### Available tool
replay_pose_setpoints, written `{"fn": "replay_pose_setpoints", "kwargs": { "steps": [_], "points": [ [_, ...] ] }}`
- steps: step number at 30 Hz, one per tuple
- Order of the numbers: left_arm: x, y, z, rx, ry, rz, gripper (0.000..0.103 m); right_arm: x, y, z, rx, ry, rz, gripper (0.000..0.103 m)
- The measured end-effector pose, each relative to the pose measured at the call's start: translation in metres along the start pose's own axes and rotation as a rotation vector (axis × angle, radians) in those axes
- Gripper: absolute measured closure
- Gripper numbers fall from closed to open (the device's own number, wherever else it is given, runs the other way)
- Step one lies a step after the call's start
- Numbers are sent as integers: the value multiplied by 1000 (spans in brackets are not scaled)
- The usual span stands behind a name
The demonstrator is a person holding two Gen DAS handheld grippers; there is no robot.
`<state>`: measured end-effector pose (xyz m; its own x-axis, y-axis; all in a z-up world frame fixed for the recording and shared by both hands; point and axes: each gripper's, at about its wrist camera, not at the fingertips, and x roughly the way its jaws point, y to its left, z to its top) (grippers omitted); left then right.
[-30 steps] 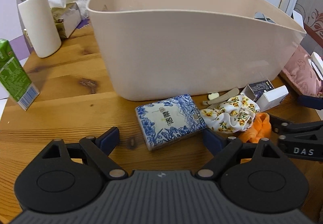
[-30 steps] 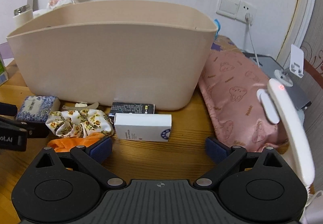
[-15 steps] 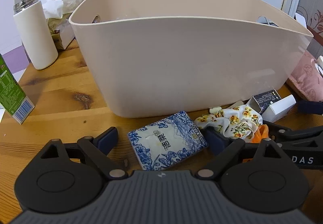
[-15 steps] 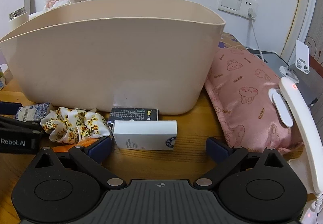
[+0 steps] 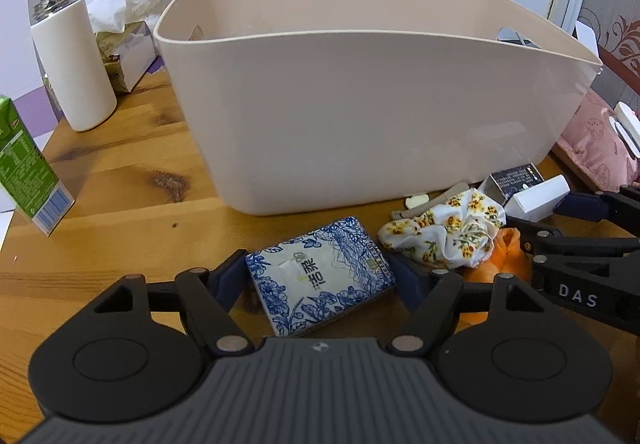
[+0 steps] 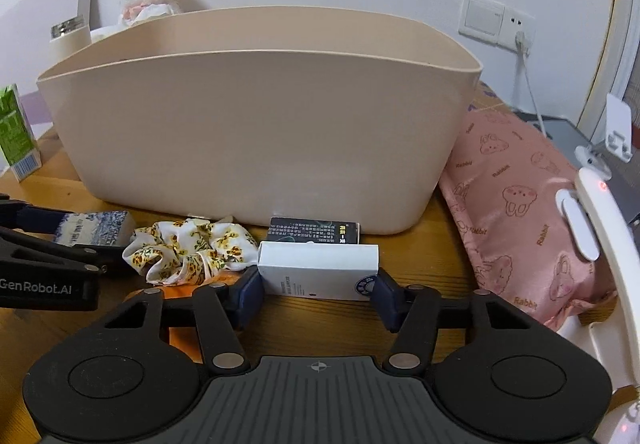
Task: Organize objects
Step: 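Carry both boxes over the basket and release them inside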
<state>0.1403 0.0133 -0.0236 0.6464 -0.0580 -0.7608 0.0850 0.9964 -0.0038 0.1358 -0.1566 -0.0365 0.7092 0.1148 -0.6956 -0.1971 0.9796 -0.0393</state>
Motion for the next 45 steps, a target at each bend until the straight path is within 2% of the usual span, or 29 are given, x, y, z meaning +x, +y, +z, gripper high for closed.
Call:
{"fn": "replay_pose_setpoints", "kwargs": {
  "steps": [9,19,30,36,40,45],
  "points": [
    [-19,3,-8,-26,0,-39,26,-20,-2,-4,16,-20,7,49],
    [-73,7,5,3,-133,-46,26,-78,-3,18,-10,-165,30,49],
    [-116,13,47,-6,-298,-25,26,-110,-3,65,-38,-316,12,49],
    [-109,9,81,-1,-335,-3,26,-104,-1,88,-39,-365,-4,49],
    [-89,10,102,-23,-301,-34,26,-92,0,102,-37,-367,-14,49],
    [-52,7,119,-5,-232,-25,26,-65,-1,112,-48,-336,-45,49]
  ]
}}
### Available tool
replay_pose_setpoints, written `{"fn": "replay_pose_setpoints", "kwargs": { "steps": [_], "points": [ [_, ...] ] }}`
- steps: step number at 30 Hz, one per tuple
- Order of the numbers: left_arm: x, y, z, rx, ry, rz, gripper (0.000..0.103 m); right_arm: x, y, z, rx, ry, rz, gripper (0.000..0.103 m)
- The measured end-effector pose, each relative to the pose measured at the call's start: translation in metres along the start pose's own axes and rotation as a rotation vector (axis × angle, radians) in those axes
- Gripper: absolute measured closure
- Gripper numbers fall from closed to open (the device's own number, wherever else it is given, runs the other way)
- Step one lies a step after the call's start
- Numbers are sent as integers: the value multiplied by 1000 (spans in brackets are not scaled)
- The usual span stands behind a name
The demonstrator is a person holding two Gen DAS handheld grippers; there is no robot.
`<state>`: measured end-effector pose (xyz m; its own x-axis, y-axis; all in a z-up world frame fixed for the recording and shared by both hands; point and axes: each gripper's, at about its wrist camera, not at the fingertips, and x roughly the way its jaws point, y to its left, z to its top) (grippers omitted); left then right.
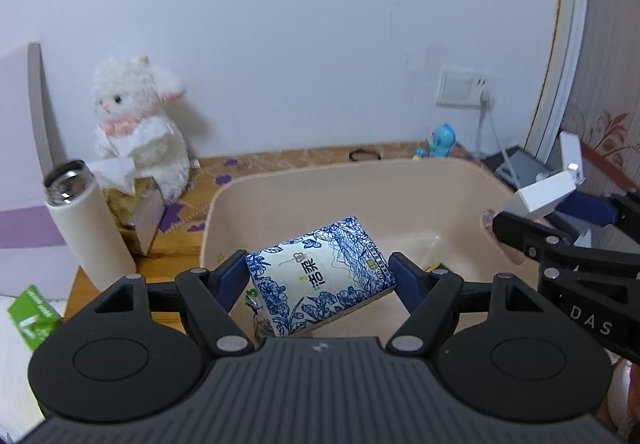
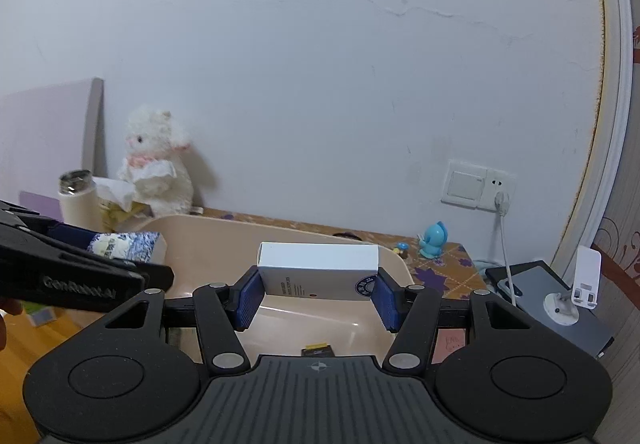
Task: Organize objects
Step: 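Carry both boxes over the basket and release them inside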
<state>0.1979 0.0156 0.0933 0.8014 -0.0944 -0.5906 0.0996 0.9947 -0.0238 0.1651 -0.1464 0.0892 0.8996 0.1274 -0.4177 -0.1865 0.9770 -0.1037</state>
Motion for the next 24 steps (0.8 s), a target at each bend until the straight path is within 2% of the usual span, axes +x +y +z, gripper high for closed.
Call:
{"fn": "replay_pose_setpoints", "kwargs": {
  "steps": [6,11,16,20,23,24],
  "points": [
    [46,-2,-9,30,107,21,26,37,2,-11,-39,70,-39,49],
    [61,-7,-15,85,123,71,26,58,1,-18,-46,128,-29,49],
    [63,-9,-11,86,137,76,26,72,6,-27,-79,181,-23,49],
    [55,-6,-9,53,126,52,26,70,1,-27,-47,179,-21,39],
    [43,-2,-5,12,114,42,25,57,-7,-24,-18,150,-5,27],
    [37,-1,-4,11,102,47,22,52,-9,-22,-12,139,-2,26]
  ]
}}
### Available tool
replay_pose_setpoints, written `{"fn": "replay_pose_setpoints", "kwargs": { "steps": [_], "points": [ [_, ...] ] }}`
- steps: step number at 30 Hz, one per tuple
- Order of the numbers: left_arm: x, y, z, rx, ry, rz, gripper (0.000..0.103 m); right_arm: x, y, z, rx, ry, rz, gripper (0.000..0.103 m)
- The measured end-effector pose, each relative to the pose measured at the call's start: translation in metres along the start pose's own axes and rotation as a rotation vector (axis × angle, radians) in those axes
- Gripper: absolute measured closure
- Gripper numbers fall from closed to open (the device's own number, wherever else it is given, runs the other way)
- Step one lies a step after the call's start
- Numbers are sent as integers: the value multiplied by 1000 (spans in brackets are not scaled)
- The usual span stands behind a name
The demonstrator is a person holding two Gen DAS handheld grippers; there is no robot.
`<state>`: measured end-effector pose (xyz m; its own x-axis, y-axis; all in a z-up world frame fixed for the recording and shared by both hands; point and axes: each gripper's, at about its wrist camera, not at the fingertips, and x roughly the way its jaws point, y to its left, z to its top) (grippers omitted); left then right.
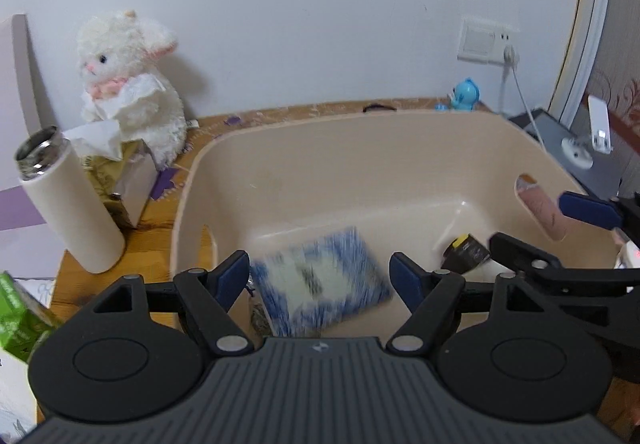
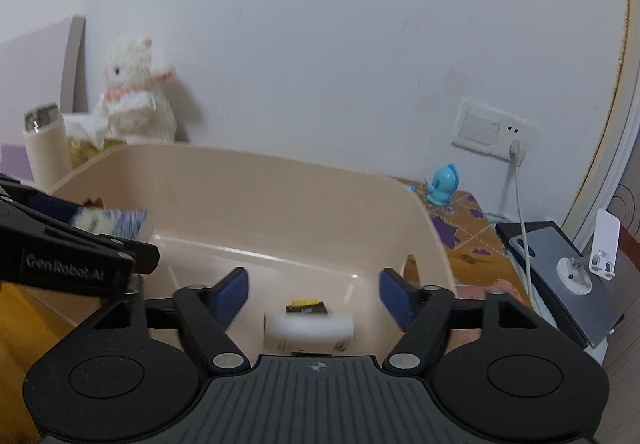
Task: Organize objects
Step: 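Carry both boxes over the basket and release them inside, then grasp the floral scrunchie with the left gripper while the right grasps the orange cloth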
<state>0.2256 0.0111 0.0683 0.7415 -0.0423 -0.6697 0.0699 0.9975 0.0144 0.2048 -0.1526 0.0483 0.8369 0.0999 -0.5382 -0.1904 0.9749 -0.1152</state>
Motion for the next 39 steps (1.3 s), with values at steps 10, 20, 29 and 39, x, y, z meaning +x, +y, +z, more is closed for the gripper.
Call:
{"fn": "replay_pose_setpoints", "kwargs": {
  "steps": [10,20,29,39],
  "points": [
    [-58,2,-18,49,-74,23,10,-64,-12,-15,13,-82,10,12],
    [-73,4,-65,58,-44,-7,9,-78,9,-56,-58,13,36,1],
    [-50,-1,-104,123,51,-3,9,-57,23,-92,-51,152,111,1],
    [-31,-9,-114,127,72,-22,9,-23,30,-112,-24,259,95,1]
  ]
}}
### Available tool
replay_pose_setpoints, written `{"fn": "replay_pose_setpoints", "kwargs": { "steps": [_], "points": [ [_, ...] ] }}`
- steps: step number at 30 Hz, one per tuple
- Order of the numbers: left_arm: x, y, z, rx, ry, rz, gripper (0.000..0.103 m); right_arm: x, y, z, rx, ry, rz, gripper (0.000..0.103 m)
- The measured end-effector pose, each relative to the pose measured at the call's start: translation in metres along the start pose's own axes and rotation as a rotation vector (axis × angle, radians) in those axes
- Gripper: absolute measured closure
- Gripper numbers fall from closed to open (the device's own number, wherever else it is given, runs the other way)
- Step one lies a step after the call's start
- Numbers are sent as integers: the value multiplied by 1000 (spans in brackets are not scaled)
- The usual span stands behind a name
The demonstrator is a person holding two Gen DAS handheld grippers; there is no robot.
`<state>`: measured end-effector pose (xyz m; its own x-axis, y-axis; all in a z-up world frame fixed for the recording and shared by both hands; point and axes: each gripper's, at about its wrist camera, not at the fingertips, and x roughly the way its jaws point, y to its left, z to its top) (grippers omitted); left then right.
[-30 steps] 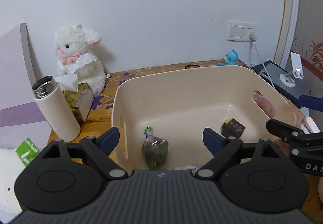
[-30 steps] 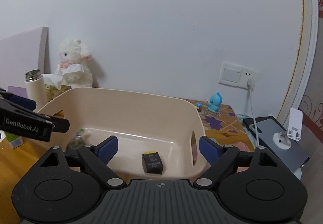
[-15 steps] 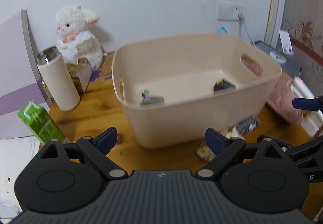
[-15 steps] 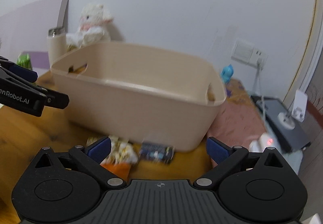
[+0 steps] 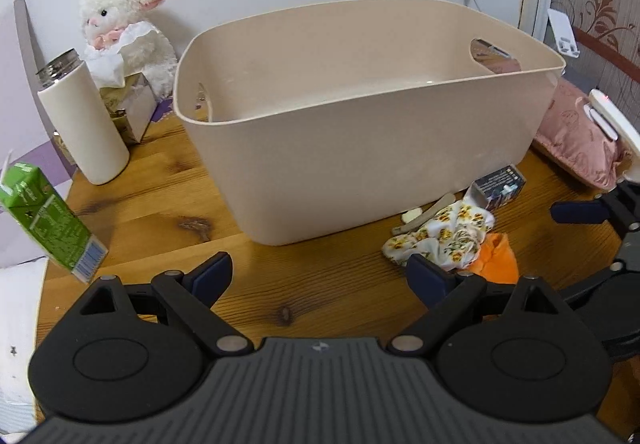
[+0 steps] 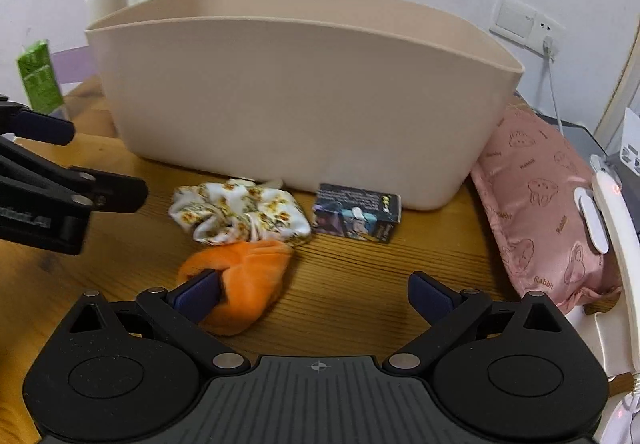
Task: Organize objects
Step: 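Grasp the floral scrunchie with the left gripper while the right grasps the orange cloth, then lift both items over the basket and open both grippers to drop them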
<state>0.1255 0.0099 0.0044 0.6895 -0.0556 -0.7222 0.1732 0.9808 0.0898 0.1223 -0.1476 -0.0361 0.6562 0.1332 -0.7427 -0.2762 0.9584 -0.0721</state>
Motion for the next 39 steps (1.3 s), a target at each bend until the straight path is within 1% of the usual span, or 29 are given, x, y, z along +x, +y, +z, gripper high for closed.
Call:
{"fn": "replay_pose_setpoints", "kwargs": {
  "steps": [2,4,6,9,12,14,16,17,18,19,20,21,22,23,24,25,26,27,29,31,32,33,34,36,39],
  "points": [
    [1,-2,1,-10,-6,-12,9,1,-6,0,24,5,13,1],
    [2,-4,2,-31,-5,-31,8,2,-10,-1,37,-1,-5,1],
    [6,-5,4,-54,3,-59,8,1,-14,-3,43,-9,-12,1],
    [13,-11,5,-79,18,-103,9,0,-20,-8,62,-16,-2,2],
    [20,-20,5,-81,38,-135,9,-2,-23,-10,72,-23,9,4],
    [25,-26,4,-70,48,-138,9,-3,-23,-12,71,-27,12,8],
    [32,-31,4,-68,64,-122,11,-5,-23,-14,71,-29,15,11],
    [36,-31,4,-79,79,-109,13,-6,-23,-15,75,-28,18,13],
    [39,-30,3,-96,93,-106,22,-7,-23,-15,79,-28,24,15],
    [40,-30,3,-101,85,-111,25,-8,-23,-15,78,-30,26,19],
    [39,-31,2,-95,77,-122,28,-6,-25,-11,76,-31,28,23],
    [38,-33,2,-77,70,-132,34,-7,-24,-11,71,-33,33,25],
    [37,-36,2,-57,68,-138,41,-8,-23,-11,65,-35,39,29],
    [36,-39,2,-34,66,-139,45,-10,-22,-11,59,-36,46,36],
    [35,-42,1,-12,65,-140,52,-10,-21,-11,53,-36,54,39],
    [34,-44,1,1,62,-149,62,-12,-19,-10,44,-35,65,48],
    [34,-45,0,6,60,-170,68,-12,-17,-9,40,-33,74,58],
    [33,-45,0,3,61,-197,80,-13,-15,-8,35,-30,82,61],
    [34,-44,0,-14,68,-225,84,-14,-13,-7,27,-25,95,77],
    [35,-41,-1,-21,70,-240,95,-16,-11,-7,22,-22,97,85],
    [34,-40,-2,-31,69,-250,95,-17,-11,-8,20,-21,95,89],
    [35,-38,-2,-46,69,-256,95,-17,-11,-8,22,-18,94,90],
    [35,-37,-2,-56,70,-258,96,-18,-10,-9,26,-16,93,94],
    [35,-34,-2,-78,70,-255,98,-20,-11,-10,32,-9,89,95],
    [31,-31,-3,-76,58,-237,99,-23,-12,-11,27,-3,76,97]
  ]
}}
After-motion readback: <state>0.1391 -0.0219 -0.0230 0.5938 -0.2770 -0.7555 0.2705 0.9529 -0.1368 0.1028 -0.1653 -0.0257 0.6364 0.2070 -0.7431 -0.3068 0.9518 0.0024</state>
